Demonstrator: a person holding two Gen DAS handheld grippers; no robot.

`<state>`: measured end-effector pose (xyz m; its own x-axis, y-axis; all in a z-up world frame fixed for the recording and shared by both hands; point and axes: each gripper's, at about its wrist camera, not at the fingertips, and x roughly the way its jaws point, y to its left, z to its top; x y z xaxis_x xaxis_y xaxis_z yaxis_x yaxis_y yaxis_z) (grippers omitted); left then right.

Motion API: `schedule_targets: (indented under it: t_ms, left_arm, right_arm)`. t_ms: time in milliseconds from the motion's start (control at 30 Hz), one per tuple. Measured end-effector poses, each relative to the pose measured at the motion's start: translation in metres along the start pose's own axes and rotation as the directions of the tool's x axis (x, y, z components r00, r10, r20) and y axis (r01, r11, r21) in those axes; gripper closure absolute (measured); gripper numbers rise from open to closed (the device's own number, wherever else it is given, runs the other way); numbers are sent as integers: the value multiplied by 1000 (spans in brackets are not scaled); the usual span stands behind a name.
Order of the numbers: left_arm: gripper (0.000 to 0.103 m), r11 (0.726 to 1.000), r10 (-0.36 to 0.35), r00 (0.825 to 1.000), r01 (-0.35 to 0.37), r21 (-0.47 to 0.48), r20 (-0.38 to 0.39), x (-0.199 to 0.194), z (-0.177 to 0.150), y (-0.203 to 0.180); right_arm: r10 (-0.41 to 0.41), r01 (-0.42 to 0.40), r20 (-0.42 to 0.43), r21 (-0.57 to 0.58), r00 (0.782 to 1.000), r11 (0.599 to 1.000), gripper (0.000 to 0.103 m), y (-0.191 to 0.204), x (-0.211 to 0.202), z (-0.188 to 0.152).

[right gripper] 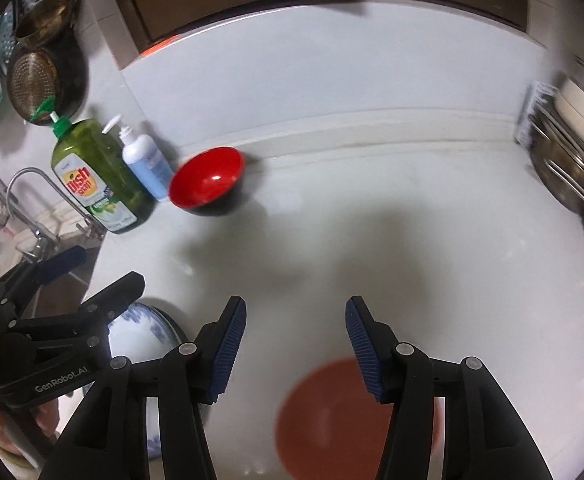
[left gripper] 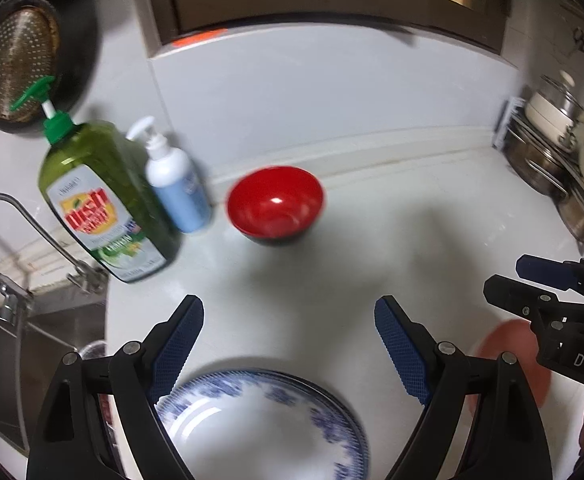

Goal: Organize plates and bowls
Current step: 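Move both grippers to the red bowl beside the soap bottles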

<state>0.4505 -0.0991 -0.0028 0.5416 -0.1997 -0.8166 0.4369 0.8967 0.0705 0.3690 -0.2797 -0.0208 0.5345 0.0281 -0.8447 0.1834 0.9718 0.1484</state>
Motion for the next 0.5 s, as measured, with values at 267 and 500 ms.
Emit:
schedule_targets:
  t_ms: [267, 500]
  left_arm:
    - [15, 998, 41, 999, -41, -53, -18, 21, 19, 42]
    - [15, 995, 40, 998, -44, -85, -50, 51, 33, 64]
  right_arm:
    - [21, -21, -14, -57, 1000, 998, 50, 34, 24, 42]
    - [20, -22, -19, -98, 1000, 995, 50, 54, 51, 76]
